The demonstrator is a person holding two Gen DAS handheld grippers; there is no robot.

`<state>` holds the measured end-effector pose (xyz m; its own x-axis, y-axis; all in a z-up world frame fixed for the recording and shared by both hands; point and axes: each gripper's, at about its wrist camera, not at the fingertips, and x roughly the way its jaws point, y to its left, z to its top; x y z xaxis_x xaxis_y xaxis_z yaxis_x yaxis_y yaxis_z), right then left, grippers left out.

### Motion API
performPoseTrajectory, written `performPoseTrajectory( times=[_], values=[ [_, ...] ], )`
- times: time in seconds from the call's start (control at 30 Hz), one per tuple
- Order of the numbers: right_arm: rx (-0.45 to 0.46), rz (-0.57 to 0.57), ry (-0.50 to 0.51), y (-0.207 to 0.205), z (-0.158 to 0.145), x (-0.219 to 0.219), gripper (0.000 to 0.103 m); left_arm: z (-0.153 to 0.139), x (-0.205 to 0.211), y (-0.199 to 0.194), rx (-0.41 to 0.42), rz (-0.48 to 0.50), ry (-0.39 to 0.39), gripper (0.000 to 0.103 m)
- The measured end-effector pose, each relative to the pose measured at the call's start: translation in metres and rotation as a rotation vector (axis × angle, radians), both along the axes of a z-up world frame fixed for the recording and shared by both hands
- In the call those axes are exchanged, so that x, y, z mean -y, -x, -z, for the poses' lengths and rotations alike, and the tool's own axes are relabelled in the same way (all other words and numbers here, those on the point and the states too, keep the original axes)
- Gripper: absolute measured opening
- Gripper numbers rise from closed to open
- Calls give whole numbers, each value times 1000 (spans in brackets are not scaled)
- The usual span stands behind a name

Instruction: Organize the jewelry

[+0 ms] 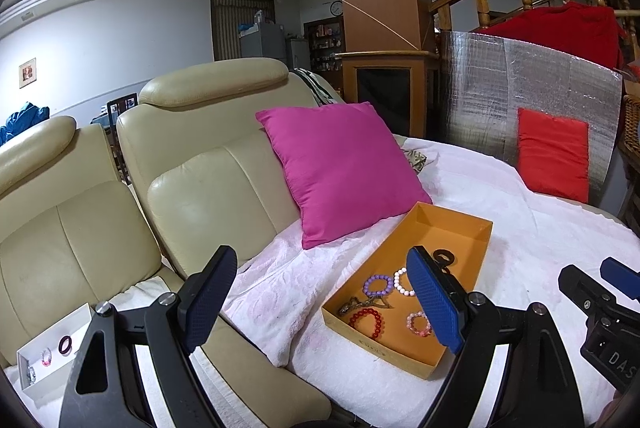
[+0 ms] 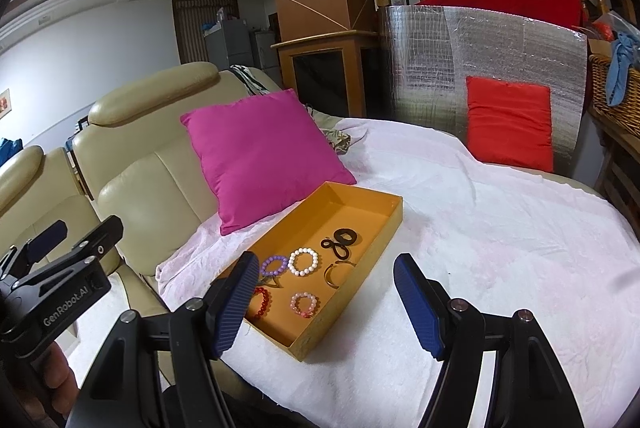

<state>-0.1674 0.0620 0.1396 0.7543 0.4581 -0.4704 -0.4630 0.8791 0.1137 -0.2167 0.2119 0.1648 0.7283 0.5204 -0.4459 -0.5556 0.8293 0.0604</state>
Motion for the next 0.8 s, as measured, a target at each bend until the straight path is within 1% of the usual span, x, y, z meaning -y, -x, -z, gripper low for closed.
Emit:
performPoseTrajectory(
  times=[0.43, 0.8],
  values=[
    [-26, -18, 30, -20, 12, -20, 73, 13, -18, -18, -19, -21, 28, 87],
    [-49, -36, 42, -36, 24, -31, 73, 21, -23, -30, -45, -38, 20, 87]
  ],
)
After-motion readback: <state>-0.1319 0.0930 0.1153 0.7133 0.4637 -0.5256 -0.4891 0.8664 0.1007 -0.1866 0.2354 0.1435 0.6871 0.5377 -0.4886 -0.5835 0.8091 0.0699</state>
